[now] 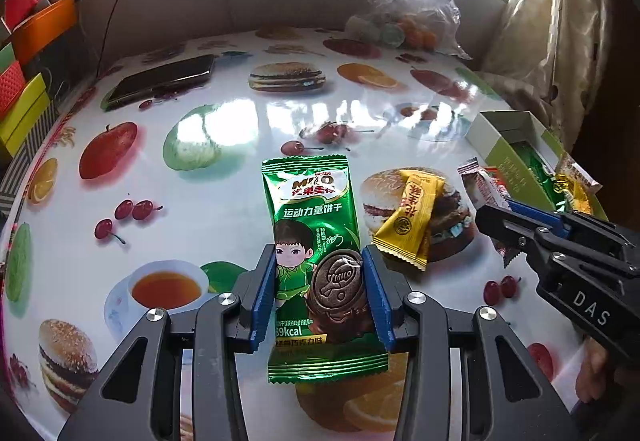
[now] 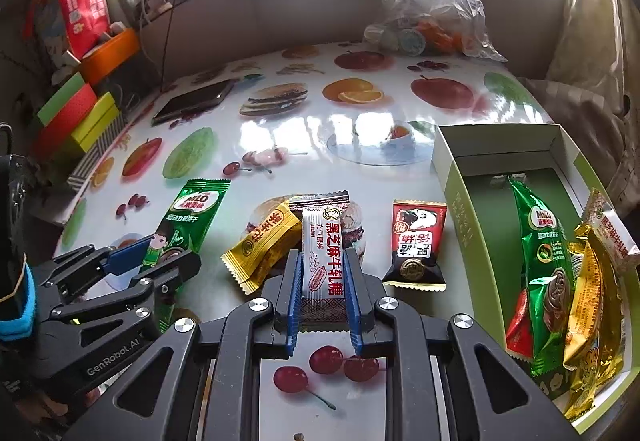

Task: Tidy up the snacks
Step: 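Carry the Milo packet and white candy bar over the green box with both tools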

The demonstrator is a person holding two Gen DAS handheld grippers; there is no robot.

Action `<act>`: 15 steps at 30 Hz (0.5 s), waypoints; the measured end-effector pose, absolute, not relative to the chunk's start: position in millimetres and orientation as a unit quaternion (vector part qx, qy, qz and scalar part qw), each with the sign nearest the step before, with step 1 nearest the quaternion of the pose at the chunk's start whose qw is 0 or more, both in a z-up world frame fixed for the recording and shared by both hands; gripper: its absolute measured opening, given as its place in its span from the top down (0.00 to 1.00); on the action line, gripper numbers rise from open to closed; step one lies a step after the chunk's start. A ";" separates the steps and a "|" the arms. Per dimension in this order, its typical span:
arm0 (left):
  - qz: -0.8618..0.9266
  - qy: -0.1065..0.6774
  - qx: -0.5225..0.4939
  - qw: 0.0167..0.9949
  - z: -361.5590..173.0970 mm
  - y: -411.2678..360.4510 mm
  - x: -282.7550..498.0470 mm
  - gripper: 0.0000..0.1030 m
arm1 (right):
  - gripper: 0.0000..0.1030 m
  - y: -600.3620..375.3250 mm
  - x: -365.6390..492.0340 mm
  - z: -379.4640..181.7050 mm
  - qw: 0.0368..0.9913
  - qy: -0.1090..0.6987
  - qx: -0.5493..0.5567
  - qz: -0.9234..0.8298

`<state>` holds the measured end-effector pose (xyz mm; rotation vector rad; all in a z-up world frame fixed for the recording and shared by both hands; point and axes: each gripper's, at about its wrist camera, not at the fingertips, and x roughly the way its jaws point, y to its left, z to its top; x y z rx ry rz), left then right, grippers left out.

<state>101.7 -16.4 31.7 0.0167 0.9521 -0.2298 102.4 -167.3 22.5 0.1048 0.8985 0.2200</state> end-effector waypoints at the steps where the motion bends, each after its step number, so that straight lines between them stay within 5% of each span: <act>1: -0.112 0.457 0.007 0.883 33.7 -16.2 100.6 0.58 | 0.82 -167.7 101.5 23.9 0.894 0.432 0.051 0.105; 15: -0.128 0.436 0.009 0.891 58.5 -27.8 92.8 0.58 | 0.82 -176.7 85.6 42.5 0.901 0.420 0.052 0.097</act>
